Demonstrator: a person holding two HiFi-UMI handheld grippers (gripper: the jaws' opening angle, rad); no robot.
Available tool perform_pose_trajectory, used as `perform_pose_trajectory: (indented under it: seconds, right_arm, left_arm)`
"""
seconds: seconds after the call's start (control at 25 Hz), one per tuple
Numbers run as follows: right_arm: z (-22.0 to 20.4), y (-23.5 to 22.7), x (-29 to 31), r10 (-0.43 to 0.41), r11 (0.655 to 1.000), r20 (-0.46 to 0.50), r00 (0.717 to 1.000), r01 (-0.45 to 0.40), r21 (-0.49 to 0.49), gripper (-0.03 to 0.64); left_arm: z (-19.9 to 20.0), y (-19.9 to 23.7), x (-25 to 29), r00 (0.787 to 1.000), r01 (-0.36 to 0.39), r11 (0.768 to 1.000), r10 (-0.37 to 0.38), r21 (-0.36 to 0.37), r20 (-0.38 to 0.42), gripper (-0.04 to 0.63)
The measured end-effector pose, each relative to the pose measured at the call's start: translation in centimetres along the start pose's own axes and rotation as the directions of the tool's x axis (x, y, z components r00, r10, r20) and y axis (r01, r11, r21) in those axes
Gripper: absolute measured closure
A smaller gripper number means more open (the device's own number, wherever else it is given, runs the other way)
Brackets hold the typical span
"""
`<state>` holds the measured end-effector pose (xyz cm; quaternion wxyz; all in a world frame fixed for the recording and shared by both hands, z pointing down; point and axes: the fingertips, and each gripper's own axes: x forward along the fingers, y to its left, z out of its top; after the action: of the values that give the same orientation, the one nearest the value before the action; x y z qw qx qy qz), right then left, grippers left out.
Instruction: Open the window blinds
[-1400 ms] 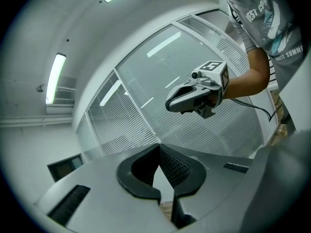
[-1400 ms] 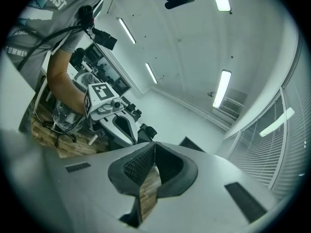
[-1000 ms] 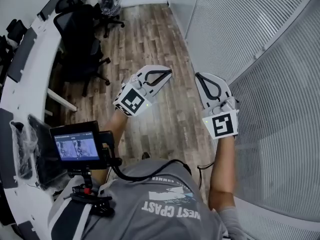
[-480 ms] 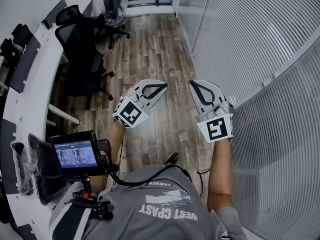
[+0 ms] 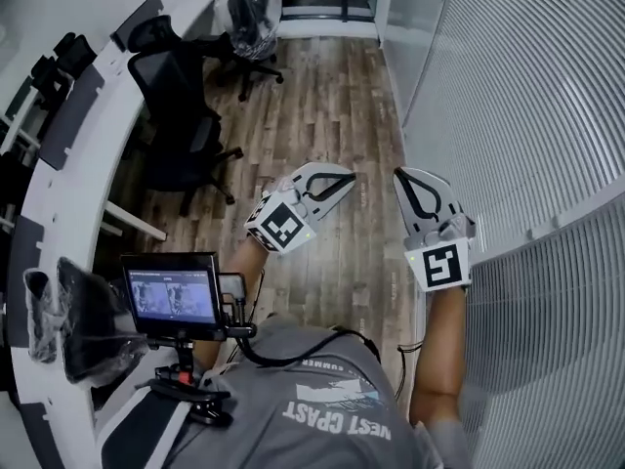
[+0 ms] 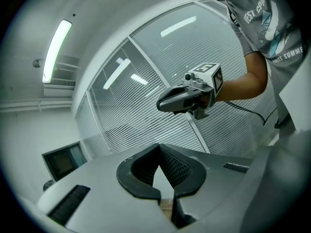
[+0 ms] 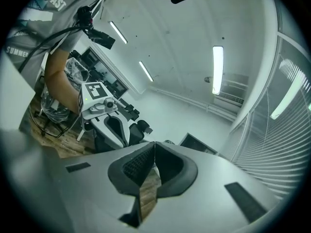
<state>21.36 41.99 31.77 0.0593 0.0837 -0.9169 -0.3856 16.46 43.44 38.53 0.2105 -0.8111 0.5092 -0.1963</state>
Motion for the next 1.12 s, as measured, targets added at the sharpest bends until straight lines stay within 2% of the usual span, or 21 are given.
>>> perform_pose_trajectory:
  seconds: [0.2,0.32,0.44,0.64,0.8,1.12]
  right_arm:
    - [-5.6,-4.5,3.6,-0.005,0.998,-0.008,1.000,0.005,0.056,0.614]
    - [-7.7,-5.1,5.5,-0.012,0.998,-0.035,0.999,0.014,0.055,0.614]
    - [-8.8,-5.6,7.2,-0.042,0.998,-0.048,0.998,0.044,0.040,0.614]
    - [-10.5,-11.0,13.9,-0.108,0.993,-0.046,0.993,0.110,0.031,0.614]
    - [-13.0,-13.2,19.0,-0.142,0.989,-0.090,0.986,0.145,0.035,0.614]
    - [-16.3,-15.8,26.3,-0.129,0.991,-0.113,0.985,0.133,0.027,0.614]
  left_arm:
    - [-2.4,4.2,6.7,0.999,0.043,0.999,-0.043,-0.002,-0.013,0.592]
    - [-3.9,5.8,8.3,0.998,0.058,0.998,-0.058,0.004,0.001,0.592]
    - [-5.7,7.3,9.6,0.996,0.083,0.996,-0.084,0.022,0.027,0.592]
    - [-8.4,14.7,13.6,0.989,0.114,0.993,-0.116,0.025,0.086,0.592]
    - [-11.7,18.8,15.5,0.982,0.154,0.988,-0.156,0.030,0.107,0.592]
    - [-17.1,25.5,17.6,0.981,0.163,0.987,-0.161,-0.009,0.113,0.592]
